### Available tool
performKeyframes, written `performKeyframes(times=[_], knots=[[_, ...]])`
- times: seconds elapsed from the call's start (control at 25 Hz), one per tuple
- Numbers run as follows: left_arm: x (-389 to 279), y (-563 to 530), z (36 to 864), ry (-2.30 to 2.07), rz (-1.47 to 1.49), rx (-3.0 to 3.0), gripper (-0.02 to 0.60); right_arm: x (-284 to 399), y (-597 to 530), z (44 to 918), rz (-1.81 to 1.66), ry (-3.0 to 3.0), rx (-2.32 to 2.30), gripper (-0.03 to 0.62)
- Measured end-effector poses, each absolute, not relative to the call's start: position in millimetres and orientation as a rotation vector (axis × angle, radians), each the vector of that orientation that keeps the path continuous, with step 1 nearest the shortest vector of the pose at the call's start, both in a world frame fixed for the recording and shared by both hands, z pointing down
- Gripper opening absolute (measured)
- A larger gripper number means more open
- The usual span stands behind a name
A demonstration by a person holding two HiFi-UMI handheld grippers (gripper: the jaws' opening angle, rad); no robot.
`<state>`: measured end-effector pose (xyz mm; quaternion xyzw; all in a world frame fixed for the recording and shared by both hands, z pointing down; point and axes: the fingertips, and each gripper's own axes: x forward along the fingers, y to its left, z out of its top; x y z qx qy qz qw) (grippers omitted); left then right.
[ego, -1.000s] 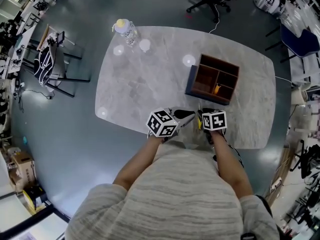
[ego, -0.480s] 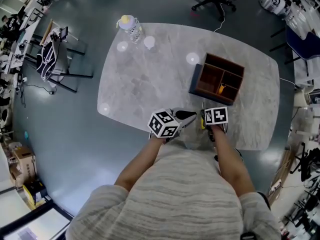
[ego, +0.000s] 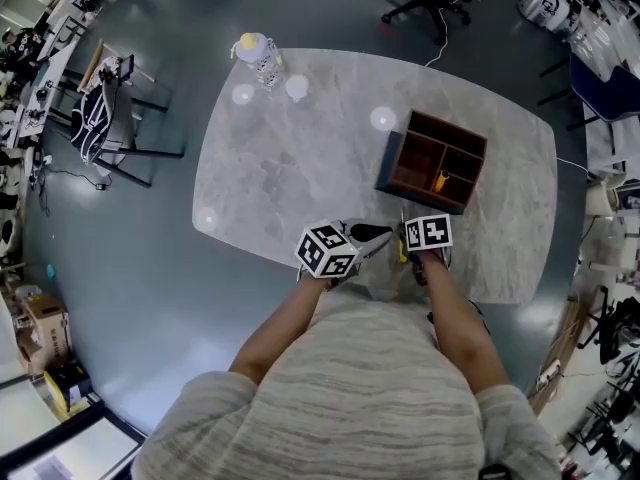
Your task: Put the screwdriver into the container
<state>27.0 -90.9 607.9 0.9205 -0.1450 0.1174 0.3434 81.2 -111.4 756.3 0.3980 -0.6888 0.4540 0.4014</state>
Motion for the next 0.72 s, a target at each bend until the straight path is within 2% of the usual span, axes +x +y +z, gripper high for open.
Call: performKeyframes(times=[0.44, 0.72], knots=[[22.6, -95.0, 609.2, -0.397, 0.300, 2.383, 0.014, 78.4, -110.2, 764.1, 1.076, -1.692, 0.955, 0.083], [19.8, -98.2, 607.0, -0.406, 0.292, 2.390, 0.014, 81.9, -105.9, 764.2, 1.118, -1.692, 0.972, 0.057]])
